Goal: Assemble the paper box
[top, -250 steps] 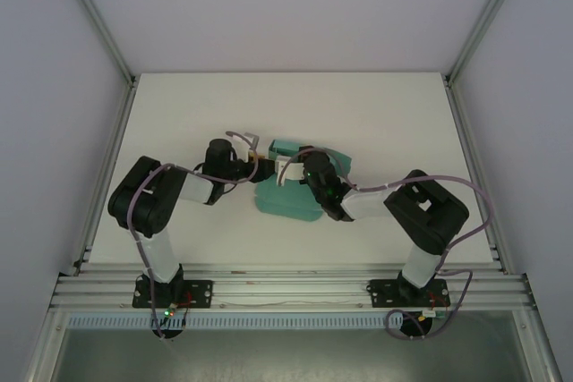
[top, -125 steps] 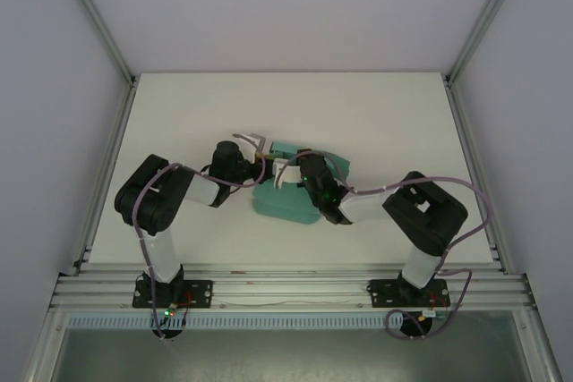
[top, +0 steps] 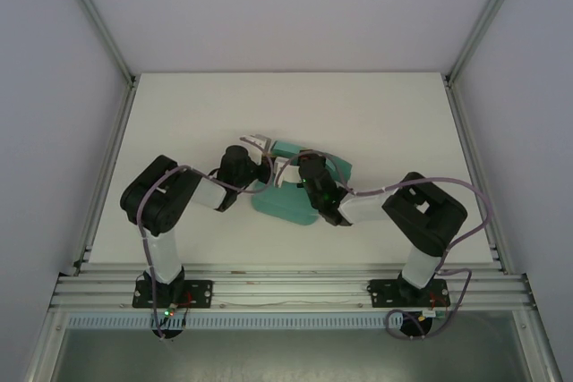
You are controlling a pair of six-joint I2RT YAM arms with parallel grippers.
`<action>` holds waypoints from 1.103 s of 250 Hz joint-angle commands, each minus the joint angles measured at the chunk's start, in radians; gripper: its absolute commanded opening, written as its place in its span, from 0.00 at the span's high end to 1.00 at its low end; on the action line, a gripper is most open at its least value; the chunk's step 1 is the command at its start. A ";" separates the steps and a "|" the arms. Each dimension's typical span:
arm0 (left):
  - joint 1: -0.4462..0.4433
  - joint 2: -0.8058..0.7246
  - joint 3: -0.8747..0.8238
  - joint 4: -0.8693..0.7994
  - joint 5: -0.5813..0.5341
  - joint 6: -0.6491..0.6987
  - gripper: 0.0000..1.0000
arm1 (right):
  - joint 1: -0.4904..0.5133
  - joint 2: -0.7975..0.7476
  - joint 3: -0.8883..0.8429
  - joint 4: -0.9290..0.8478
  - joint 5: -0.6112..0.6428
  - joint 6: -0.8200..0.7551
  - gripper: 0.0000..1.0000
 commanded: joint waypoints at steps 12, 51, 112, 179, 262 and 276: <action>-0.030 0.014 -0.035 0.091 -0.104 0.048 0.84 | 0.029 -0.020 -0.024 -0.053 -0.025 0.073 1.00; -0.051 0.010 -0.046 0.098 -0.141 0.092 0.86 | 0.032 -0.072 -0.022 -0.114 -0.023 0.176 0.83; -0.062 0.008 -0.069 0.117 -0.135 0.115 0.88 | 0.035 -0.275 -0.050 -0.328 -0.070 0.494 0.40; -0.069 0.016 -0.085 0.158 -0.122 0.118 0.88 | 0.017 -0.570 -0.114 -0.494 -0.327 0.886 0.11; -0.080 0.028 -0.082 0.165 -0.128 0.125 0.88 | -0.179 -0.412 0.219 -0.743 -0.397 1.278 0.00; -0.082 0.028 -0.081 0.167 -0.131 0.119 0.88 | -0.193 -0.342 0.304 -0.805 -0.394 1.290 0.00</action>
